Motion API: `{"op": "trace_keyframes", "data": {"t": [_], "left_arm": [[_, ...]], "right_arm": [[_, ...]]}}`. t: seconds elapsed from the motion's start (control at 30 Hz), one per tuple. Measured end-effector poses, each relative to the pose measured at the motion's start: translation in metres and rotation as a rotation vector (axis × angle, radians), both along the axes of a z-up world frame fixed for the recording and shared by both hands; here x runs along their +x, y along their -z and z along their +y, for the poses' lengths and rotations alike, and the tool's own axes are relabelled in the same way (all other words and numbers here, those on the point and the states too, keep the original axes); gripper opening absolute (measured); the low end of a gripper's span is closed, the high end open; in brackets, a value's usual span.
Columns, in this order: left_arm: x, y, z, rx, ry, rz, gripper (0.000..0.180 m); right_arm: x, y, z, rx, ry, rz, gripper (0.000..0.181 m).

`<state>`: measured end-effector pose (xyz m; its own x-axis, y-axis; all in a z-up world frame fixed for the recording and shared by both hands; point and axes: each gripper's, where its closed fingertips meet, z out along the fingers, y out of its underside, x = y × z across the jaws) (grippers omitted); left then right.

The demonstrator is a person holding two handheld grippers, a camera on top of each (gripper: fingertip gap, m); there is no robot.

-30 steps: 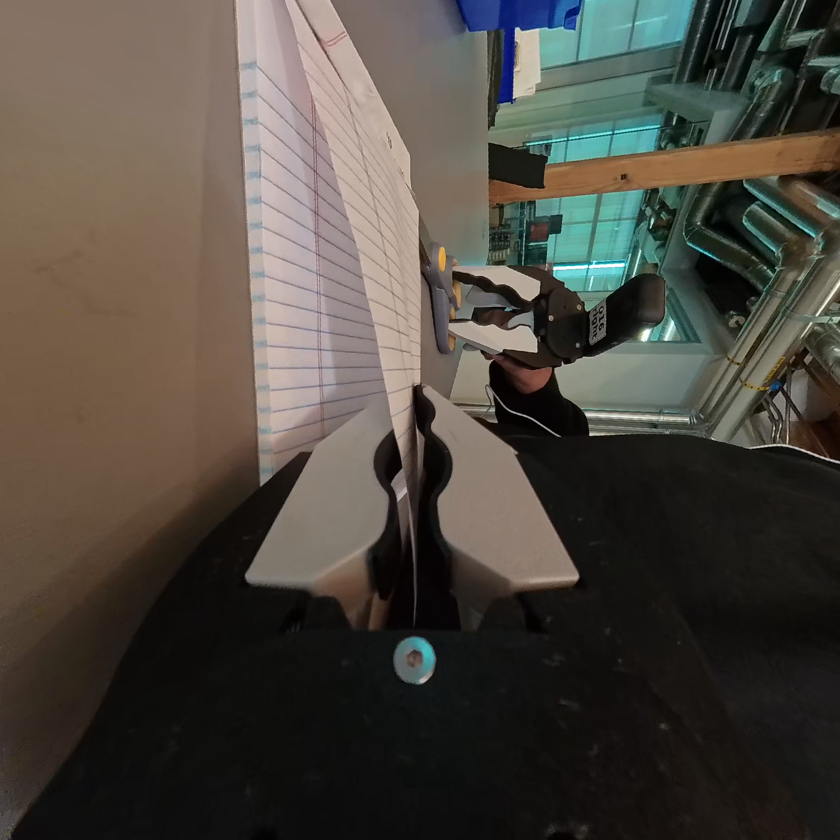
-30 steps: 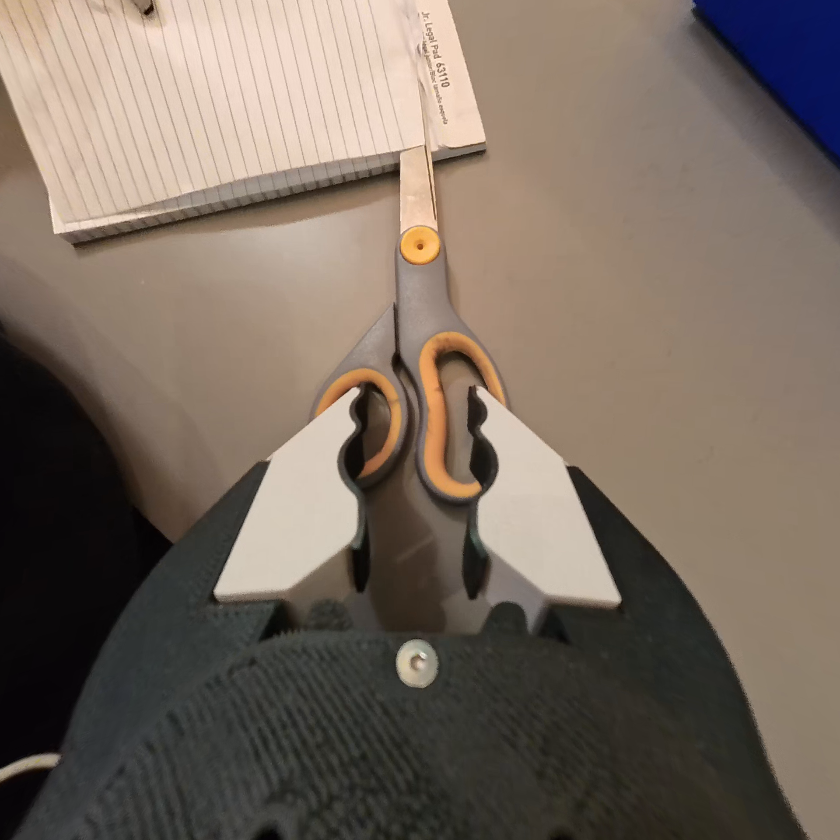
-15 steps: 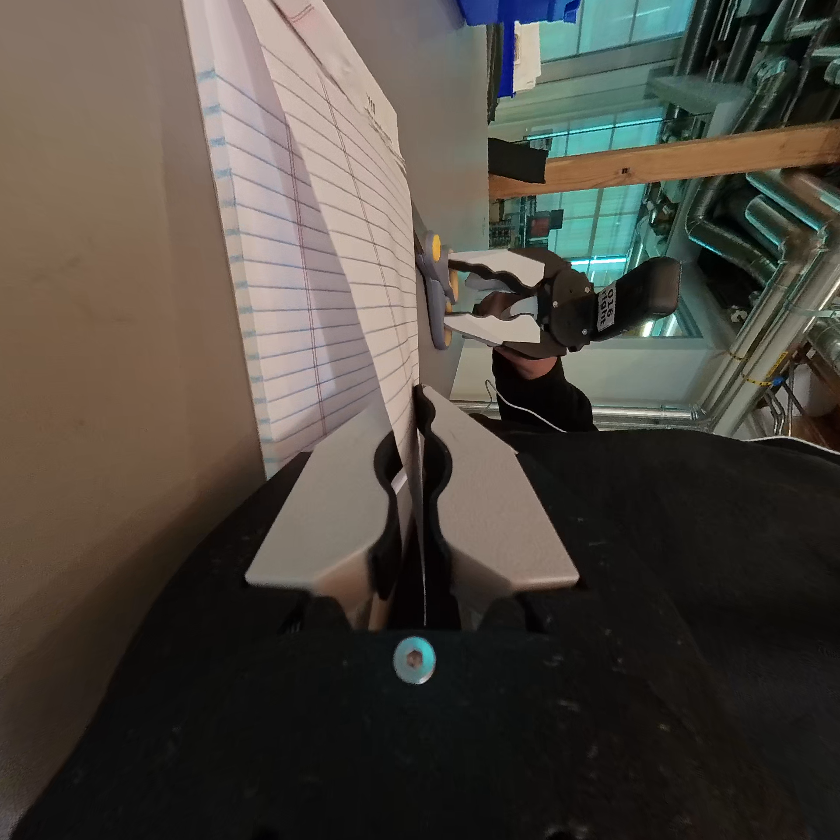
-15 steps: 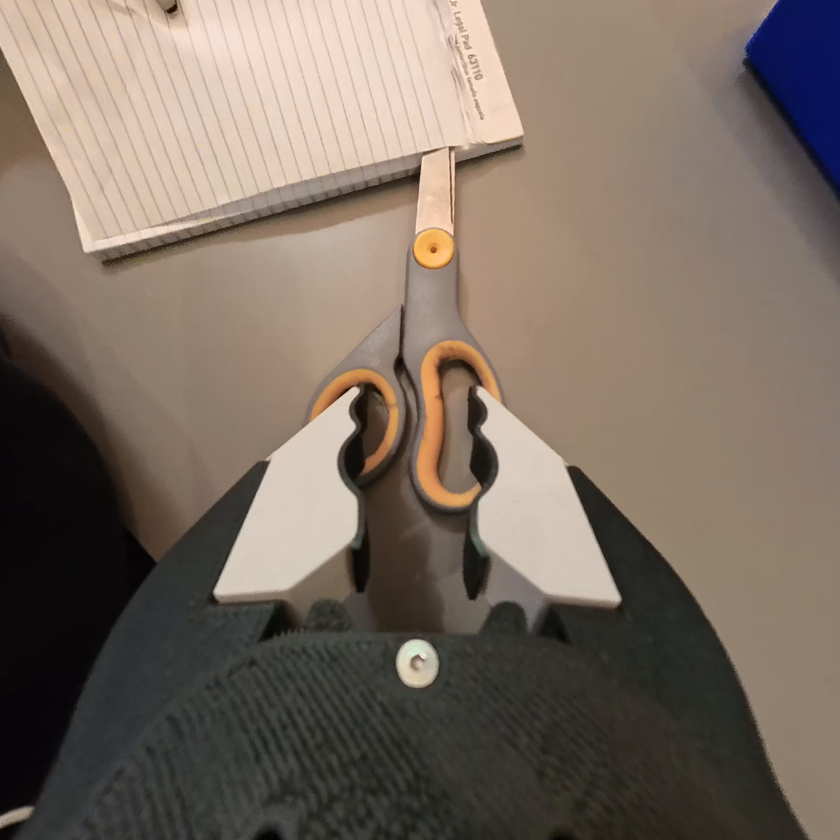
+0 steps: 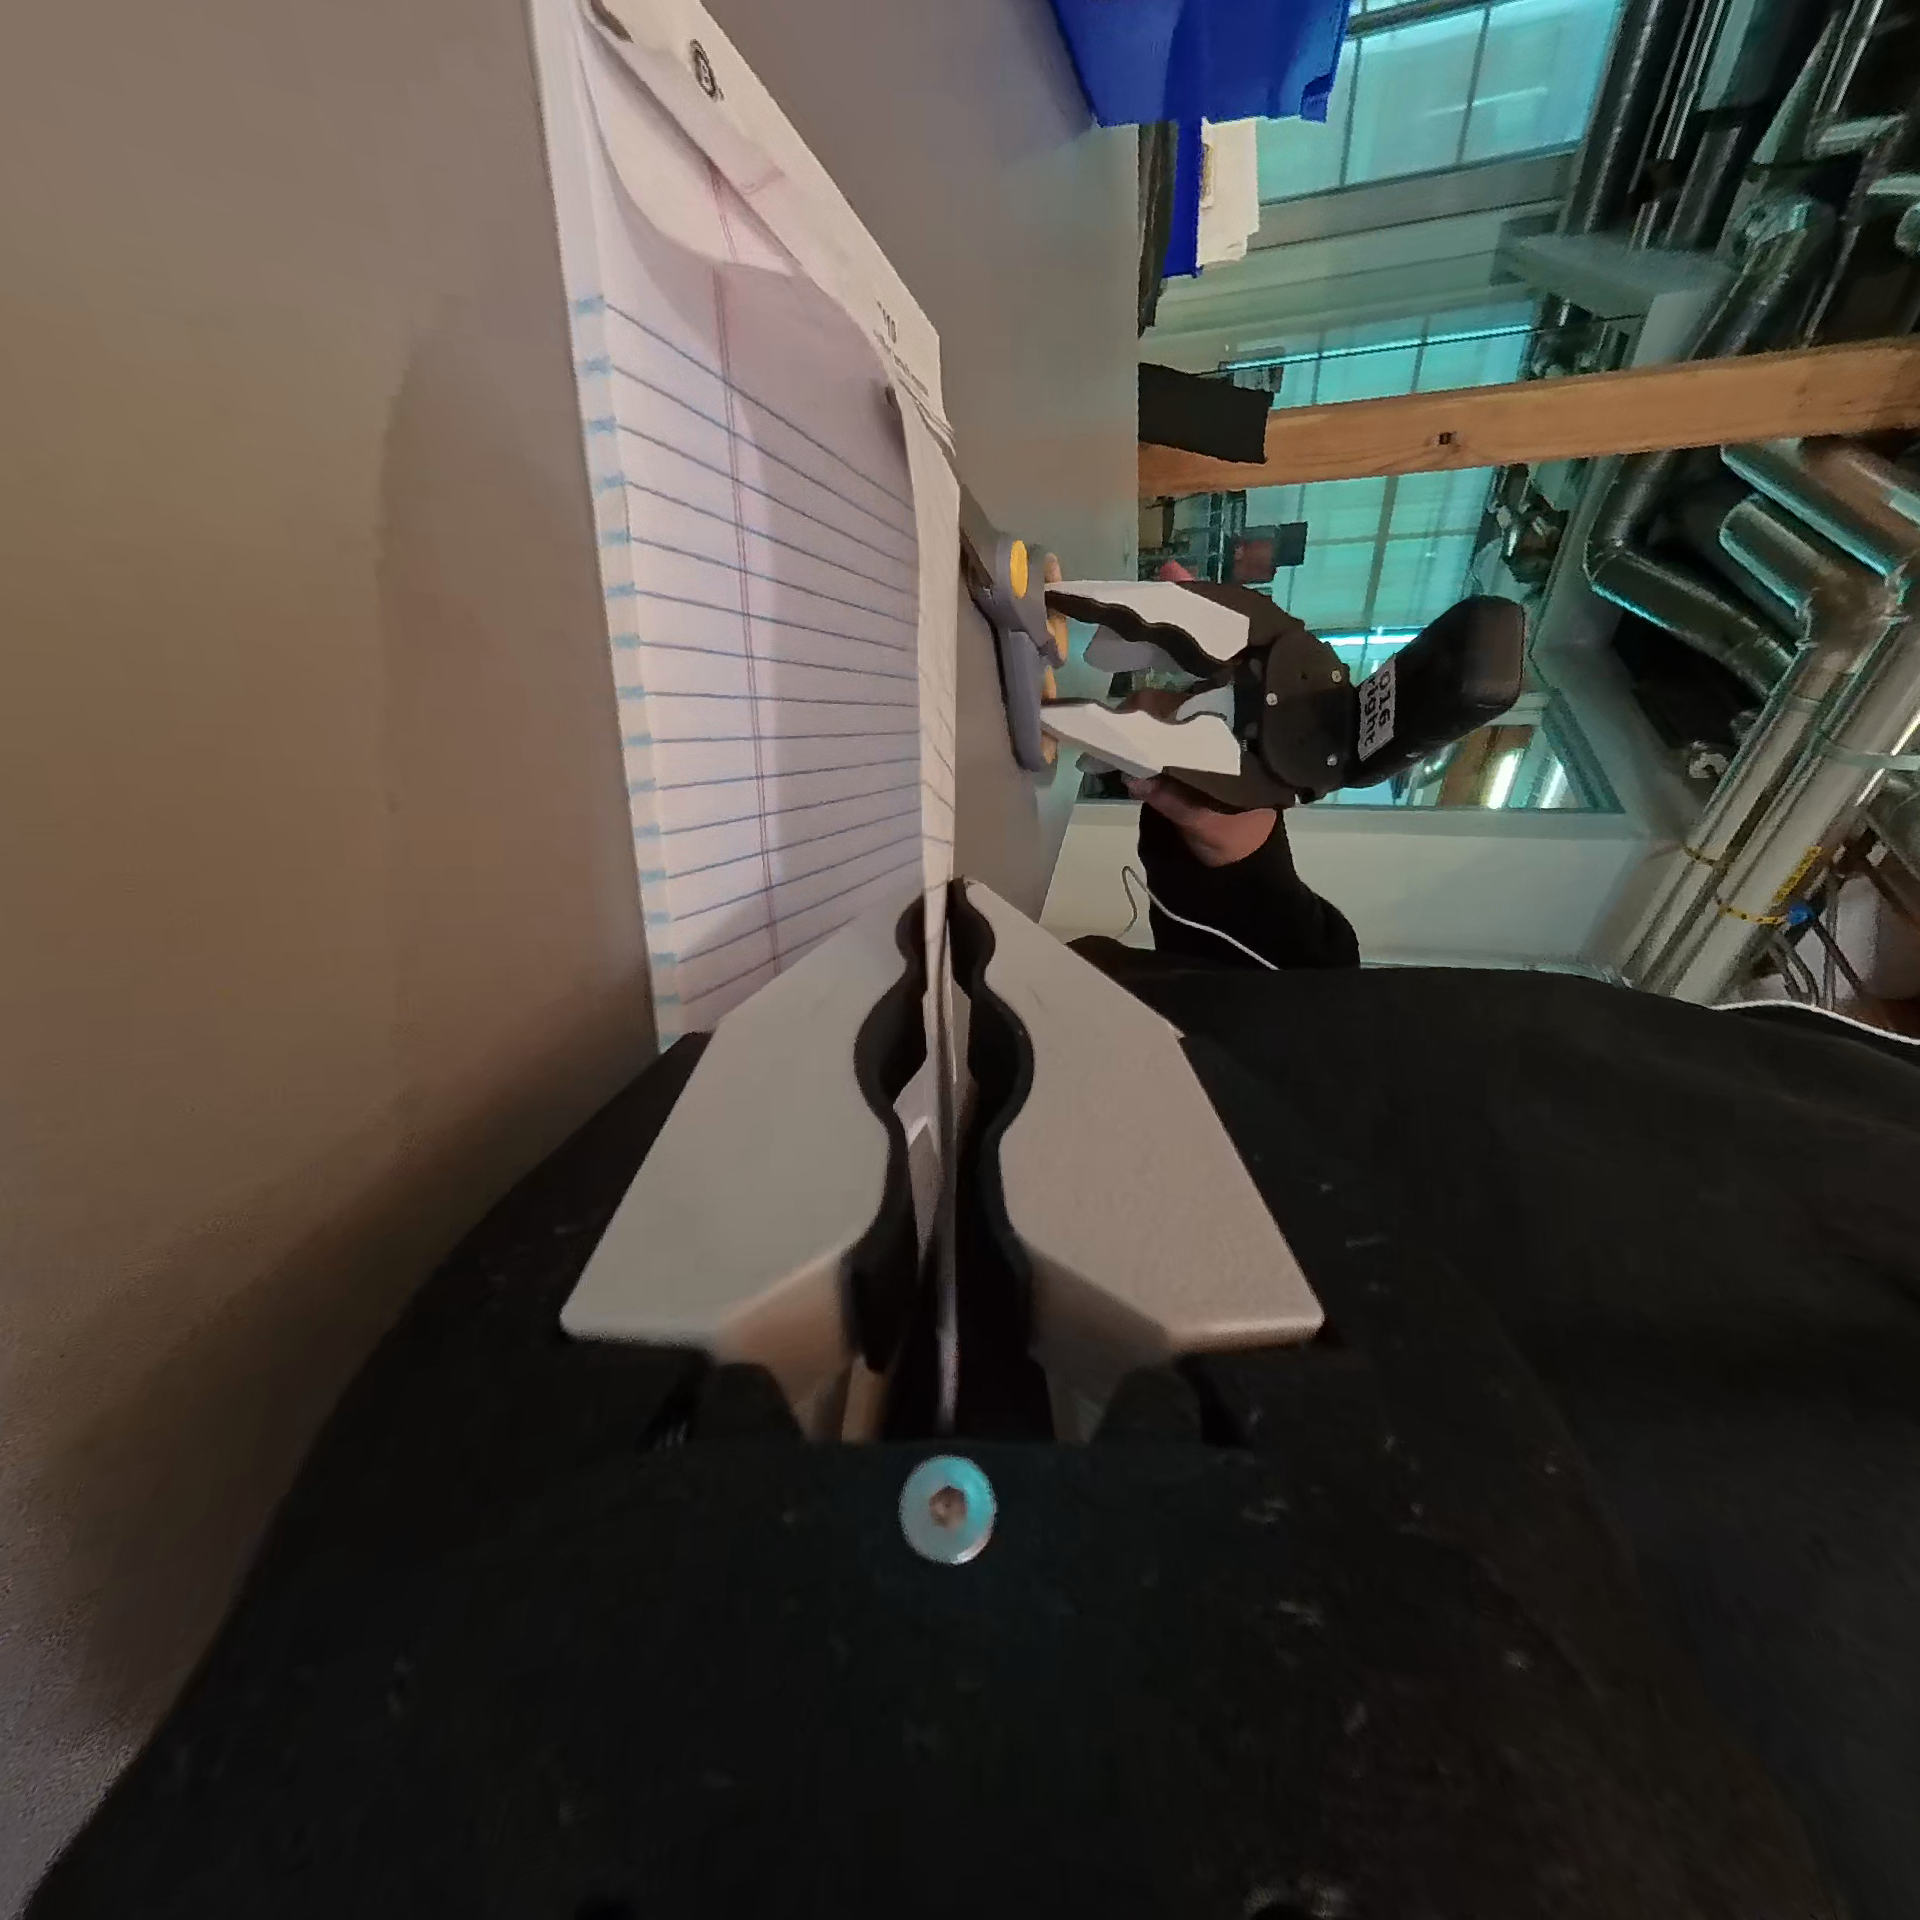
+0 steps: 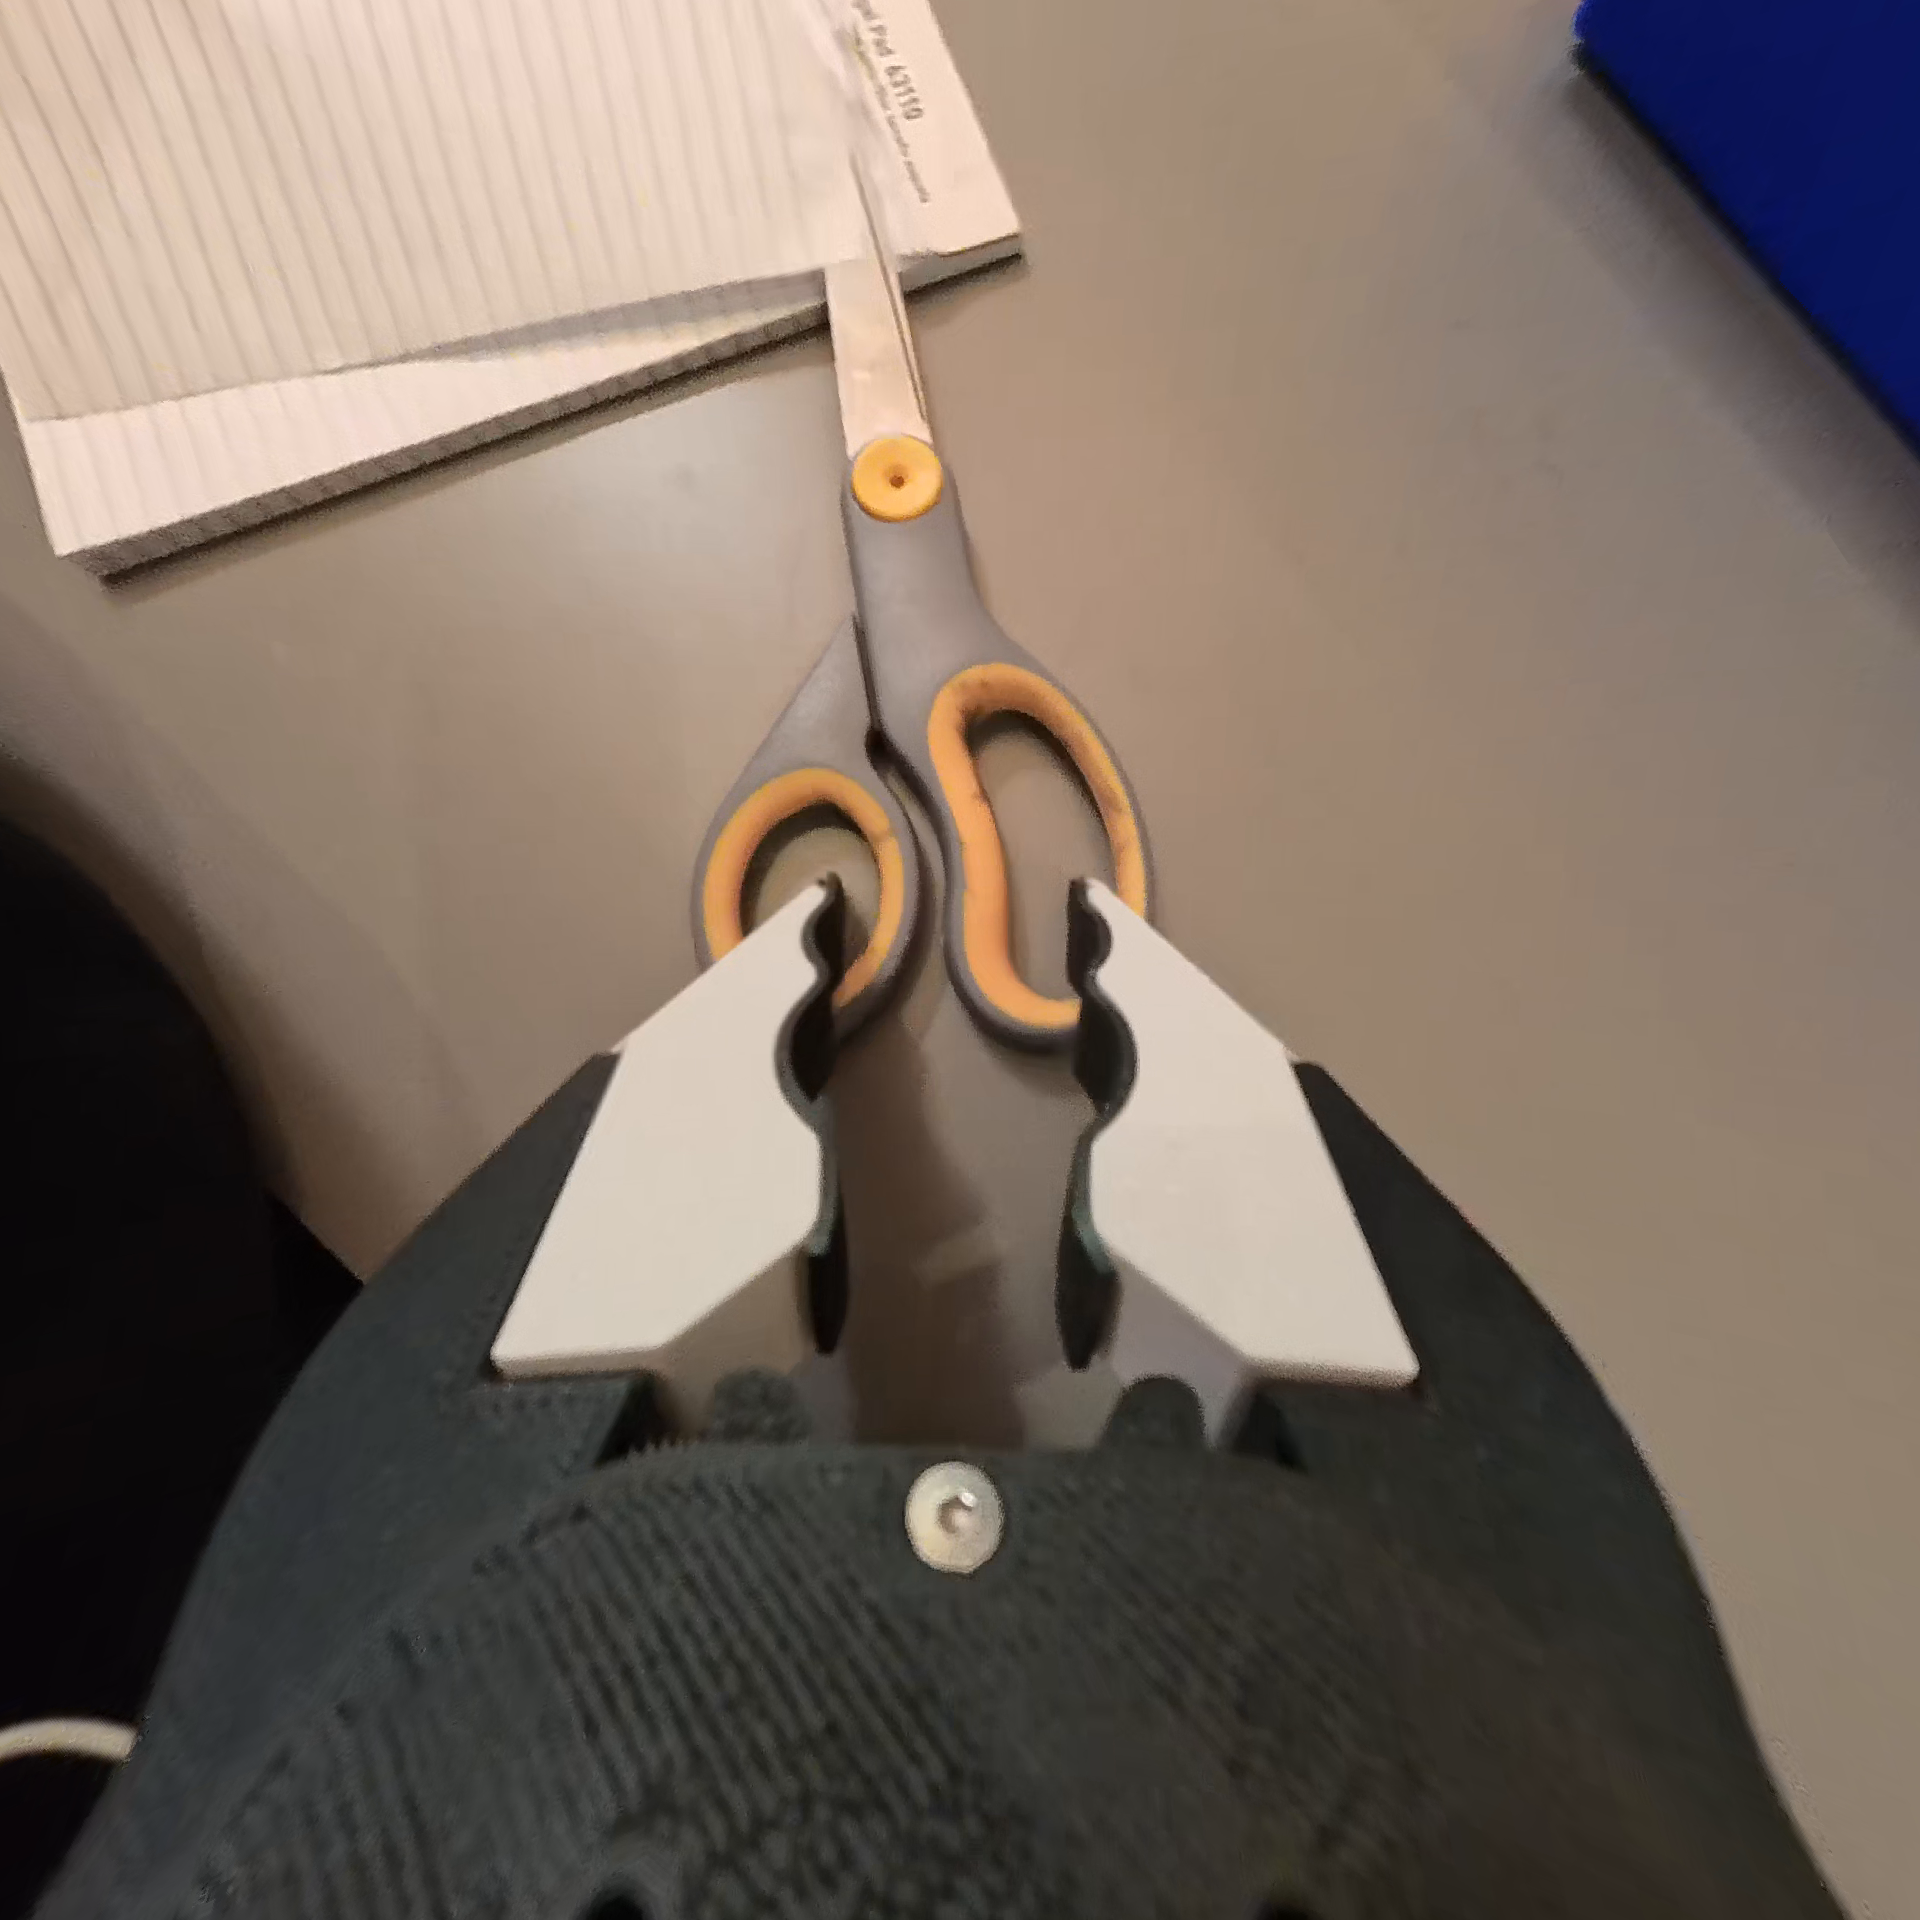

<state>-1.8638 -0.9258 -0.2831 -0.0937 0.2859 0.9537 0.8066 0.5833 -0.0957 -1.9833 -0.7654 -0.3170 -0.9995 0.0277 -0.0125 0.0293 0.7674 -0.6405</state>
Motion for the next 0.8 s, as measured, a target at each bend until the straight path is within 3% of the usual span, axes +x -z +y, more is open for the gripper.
{"op": "trace_keyframes", "data": {"t": [0.23, 0.5, 0.8], "left_arm": [[0.011, 0.003, -0.012, -0.013, -0.027, -0.032, 0.000], [0.018, 0.003, -0.040, -0.046, -0.118, -0.044, 0.000], [0.029, -0.009, -0.005, 0.036, -0.042, 0.003, 0.000]], "right_arm": [[0.000, 0.000, 0.013, 0.001, 0.072, -0.001, 0.039], [0.014, 0.000, 0.022, 0.059, 0.085, 0.009, 0.046], [0.019, -0.008, 0.011, 0.015, -0.036, 0.049, 0.047]]}}
